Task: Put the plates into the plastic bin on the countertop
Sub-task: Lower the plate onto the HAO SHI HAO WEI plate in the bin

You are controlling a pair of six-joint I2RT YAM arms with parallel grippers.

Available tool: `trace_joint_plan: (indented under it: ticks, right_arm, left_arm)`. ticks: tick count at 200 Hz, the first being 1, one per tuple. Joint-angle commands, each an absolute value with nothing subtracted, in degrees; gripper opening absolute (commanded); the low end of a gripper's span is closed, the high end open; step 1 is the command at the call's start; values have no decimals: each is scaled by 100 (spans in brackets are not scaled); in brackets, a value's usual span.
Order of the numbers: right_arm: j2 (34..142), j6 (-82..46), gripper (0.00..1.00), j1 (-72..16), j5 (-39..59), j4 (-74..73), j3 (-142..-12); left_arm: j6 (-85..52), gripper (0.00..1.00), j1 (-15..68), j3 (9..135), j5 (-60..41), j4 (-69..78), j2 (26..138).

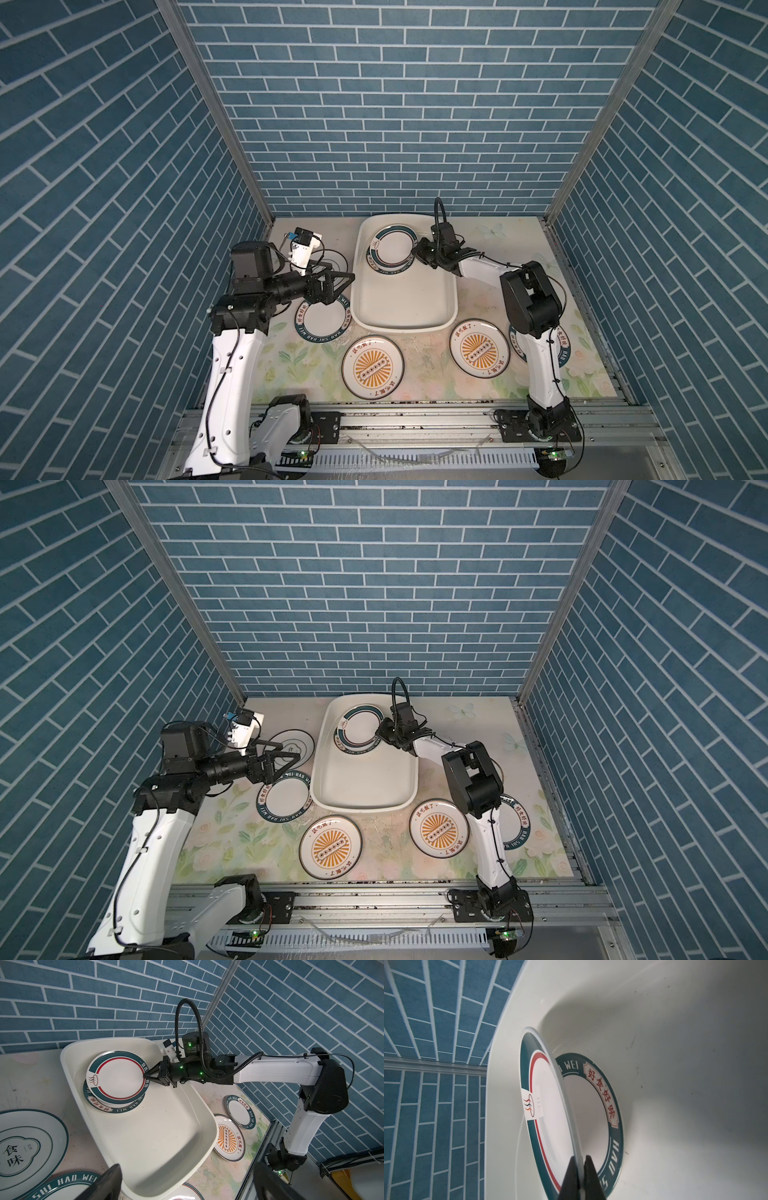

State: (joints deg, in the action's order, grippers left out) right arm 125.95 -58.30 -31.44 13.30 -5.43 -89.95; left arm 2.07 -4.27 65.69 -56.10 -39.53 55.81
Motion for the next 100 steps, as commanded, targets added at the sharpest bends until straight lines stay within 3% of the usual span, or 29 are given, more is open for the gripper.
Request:
trace_joint_plan:
  ticks: [1, 100]
  right_arm:
    - [12765, -6020, 8, -3129, 1451, -731, -9078]
    - [12915, -6059, 10, -3128, 1511, -650, -9247]
  left_arm:
    - [179, 99, -466, 6574, -5712, -3896, 5535]
    - [162, 100, -467, 6635, -5732, -3905, 5581]
